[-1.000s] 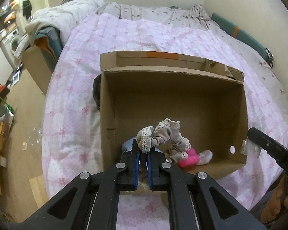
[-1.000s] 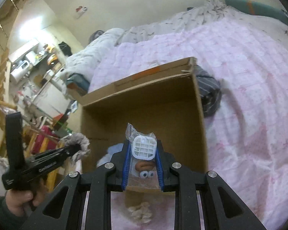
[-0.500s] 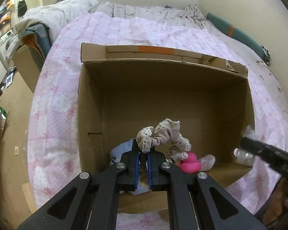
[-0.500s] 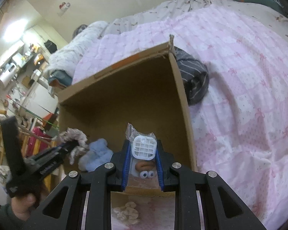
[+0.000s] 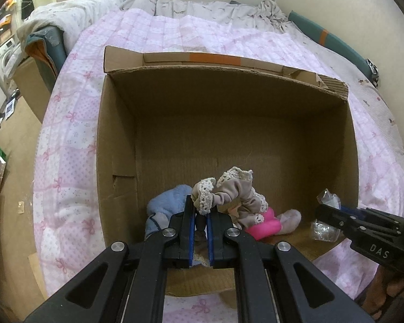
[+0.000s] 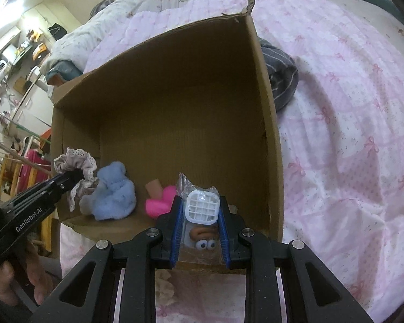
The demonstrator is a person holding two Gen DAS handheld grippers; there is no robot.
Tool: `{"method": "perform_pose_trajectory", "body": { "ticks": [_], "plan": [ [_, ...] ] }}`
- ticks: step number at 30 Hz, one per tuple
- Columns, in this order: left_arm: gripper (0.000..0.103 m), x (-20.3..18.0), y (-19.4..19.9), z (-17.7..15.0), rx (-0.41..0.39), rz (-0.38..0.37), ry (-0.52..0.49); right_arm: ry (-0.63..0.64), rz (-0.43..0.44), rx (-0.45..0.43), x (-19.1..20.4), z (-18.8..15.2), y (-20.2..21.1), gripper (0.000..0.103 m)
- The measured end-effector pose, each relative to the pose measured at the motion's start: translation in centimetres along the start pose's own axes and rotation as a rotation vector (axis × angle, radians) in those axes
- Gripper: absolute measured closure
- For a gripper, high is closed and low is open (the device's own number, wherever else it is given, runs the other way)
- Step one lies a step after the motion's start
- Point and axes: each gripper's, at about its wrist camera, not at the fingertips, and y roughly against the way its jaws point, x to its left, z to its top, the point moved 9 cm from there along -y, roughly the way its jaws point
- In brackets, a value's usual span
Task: Organize soft objects
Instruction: 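Open both tools to drop the scrunchie and bag into the box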
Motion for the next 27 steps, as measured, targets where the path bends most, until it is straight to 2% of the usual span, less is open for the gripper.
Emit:
{"method": "perform_pose_trajectory", "body": {
  "ticks": [4, 6, 7, 8, 9, 10, 11, 13, 16, 18, 19, 20, 21, 22, 27],
  "plan": [
    [0.094, 0.16, -0.60, -0.35, 0.025, 0.000, 0.011, 0.005, 0.000, -0.002, 0.00, 0.17, -0.05, 0.077],
    [0.084, 0.14, -0.84, -0.54, 0.040, -0.013, 0.018, 0.007, 0.000, 0.004, 0.05, 0.14, -0.14, 0.077],
    [0.074, 0.00, -0.89, -0.62, 0.044, -0.018, 0.021, 0.008, 0.000, 0.006, 0.07, 0.12, -0.19, 0.077],
    [0.059, -0.11, -0.87, -0.66, 0.044, -0.024, 0.025, 0.010, 0.001, 0.008, 0.12, 0.14, -0.18, 0.077],
    [0.050, -0.15, -0.84, -0.65, 0.044, -0.027, 0.025, 0.013, 0.001, 0.007, 0.18, 0.14, -0.16, 0.077],
    [0.036, -0.24, -0.73, -0.59, 0.041, -0.028, 0.025, 0.014, 0.002, 0.006, 0.23, 0.15, -0.12, 0.077],
    [0.033, -0.33, -0.50, -0.46, 0.026, -0.026, 0.023, 0.014, 0.004, 0.006, 0.27, 0.15, -0.10, 0.077],
    [0.033, -0.65, -0.30, -0.43, 0.019, -0.028, 0.013, 0.014, 0.003, 0.006, 0.23, 0.12, -0.16, 0.077],
    [0.033, -0.79, -0.33, -0.59, 0.022, 0.006, -0.007, 0.008, 0.010, 0.003, 0.30, 0.23, -0.26, 0.077],
    [0.033, -0.68, -0.39, -0.55, 0.025, 0.019, -0.009, 0.008, 0.007, -0.003, 0.34, 0.31, -0.21, 0.074],
    [0.033, -0.70, -0.26, -0.48, 0.019, 0.015, -0.008, 0.007, 0.006, -0.004, 0.24, 0.33, -0.14, 0.068],
    [0.033, -0.66, -0.14, -0.55, 0.014, 0.011, -0.007, 0.003, 0.008, -0.003, 0.19, 0.37, -0.19, 0.049],
    [0.033, -0.71, -0.02, -0.52, 0.011, 0.007, -0.006, -0.008, 0.010, -0.004, 0.10, 0.45, -0.18, 0.036],
    [0.033, -0.75, 0.10, -0.51, 0.008, 0.001, -0.004, -0.019, 0.023, -0.015, 0.14, 0.58, 0.02, 0.028],
    [0.033, -0.27, -0.29, -0.53, 0.029, -0.014, 0.014, -0.017, 0.042, -0.026, 0.51, 0.87, 0.33, 0.028]
  ]
}}
